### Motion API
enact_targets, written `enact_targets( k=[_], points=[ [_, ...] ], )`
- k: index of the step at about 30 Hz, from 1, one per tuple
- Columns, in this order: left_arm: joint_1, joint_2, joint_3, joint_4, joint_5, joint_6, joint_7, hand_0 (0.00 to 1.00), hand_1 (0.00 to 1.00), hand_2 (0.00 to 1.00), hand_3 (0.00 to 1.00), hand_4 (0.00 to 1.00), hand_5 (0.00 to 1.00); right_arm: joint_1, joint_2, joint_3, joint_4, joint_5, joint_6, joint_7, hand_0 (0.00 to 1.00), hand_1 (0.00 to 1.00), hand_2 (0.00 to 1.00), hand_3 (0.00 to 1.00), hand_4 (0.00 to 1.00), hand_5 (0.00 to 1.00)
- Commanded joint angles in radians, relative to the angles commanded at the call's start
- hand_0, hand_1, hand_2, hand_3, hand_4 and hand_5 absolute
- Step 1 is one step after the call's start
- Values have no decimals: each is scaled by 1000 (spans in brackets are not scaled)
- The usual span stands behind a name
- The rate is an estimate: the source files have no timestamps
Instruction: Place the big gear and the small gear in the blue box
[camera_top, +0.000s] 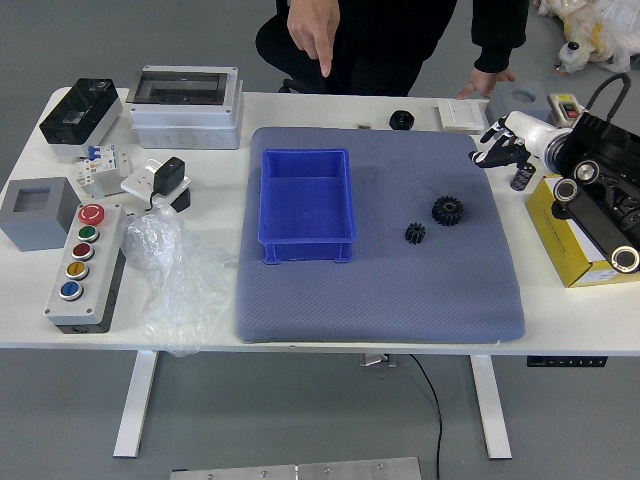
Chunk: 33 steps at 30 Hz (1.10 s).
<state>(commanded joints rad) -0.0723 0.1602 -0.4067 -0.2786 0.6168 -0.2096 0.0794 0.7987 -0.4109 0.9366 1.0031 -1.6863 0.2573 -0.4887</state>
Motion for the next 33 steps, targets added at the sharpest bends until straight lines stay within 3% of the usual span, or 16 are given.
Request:
enact_targets(
  k=[23, 24, 33],
  points=[
    [1, -14, 7, 1, -5, 0, 0, 866, 835, 833, 786, 605, 370, 22, 58, -20, -109, 43, 5, 23, 453, 521, 705, 762, 687, 344],
    [1, -14, 6, 1, -5, 0, 0, 866, 837, 833, 786, 605, 370, 22, 60, -22, -114, 45, 7, 23, 410, 506, 709, 777, 694, 321],
    [0, -17, 6, 0, -6, 0, 0, 866, 835, 833, 786, 605, 370, 28, 73, -38, -137, 45, 28, 19, 400, 489, 711, 820, 701, 272]
  ],
)
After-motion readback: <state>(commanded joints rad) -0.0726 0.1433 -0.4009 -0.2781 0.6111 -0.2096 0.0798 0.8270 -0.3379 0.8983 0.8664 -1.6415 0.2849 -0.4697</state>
